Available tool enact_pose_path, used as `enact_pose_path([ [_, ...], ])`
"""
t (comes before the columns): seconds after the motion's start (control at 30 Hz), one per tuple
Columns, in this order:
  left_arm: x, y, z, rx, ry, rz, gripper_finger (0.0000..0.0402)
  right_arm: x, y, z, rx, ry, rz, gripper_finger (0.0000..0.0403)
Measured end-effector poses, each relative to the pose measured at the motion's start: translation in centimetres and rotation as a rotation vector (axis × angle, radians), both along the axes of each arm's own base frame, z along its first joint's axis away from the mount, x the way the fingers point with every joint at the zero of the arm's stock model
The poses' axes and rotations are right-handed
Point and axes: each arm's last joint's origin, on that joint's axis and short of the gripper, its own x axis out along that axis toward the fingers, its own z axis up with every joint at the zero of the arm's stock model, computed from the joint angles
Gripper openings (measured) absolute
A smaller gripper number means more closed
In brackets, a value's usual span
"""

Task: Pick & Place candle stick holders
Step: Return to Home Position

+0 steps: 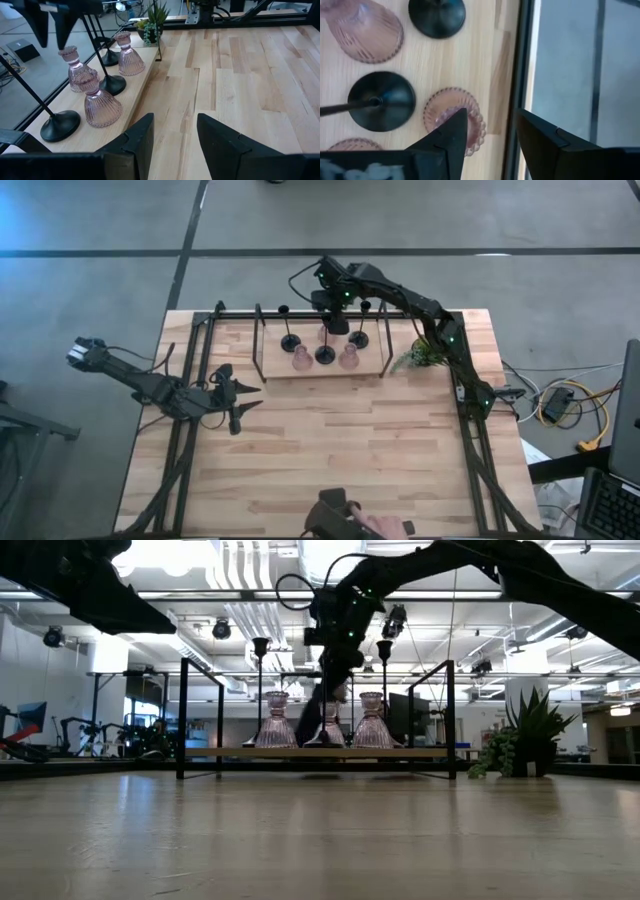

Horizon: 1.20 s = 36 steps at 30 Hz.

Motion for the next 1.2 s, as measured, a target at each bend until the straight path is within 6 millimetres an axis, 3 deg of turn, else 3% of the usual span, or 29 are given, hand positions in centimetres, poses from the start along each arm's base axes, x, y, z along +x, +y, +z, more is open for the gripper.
enact_pose_path([
  [0.57, 0.0, 0.0, 0.0, 0.0, 0.0, 0.0, 0.0154, -1.6, 1.3, 4.4, -0.051, -0.038, -0.013, 0.0145],
  [0.9, 0.0, 0.0, 0.0, 0.0, 0.0, 0.0, 0.0154, -5.3, 3.8, 11.7, -0.165, -0.169, -0.054, 0.0123],
  [1.07, 0.0, 0.0, 0.0, 0.0, 0.0, 0.0, 0.0154, -8.4, 6.7, 16.5, -0.151, -0.305, -0.132, 0.0103],
  [1.2, 0.0, 0.0, 0.0, 0.0, 0.0, 0.0, 0.0154, -11.2, 10.6, 19.7, -0.112, -0.361, -0.139, 0.0074],
])
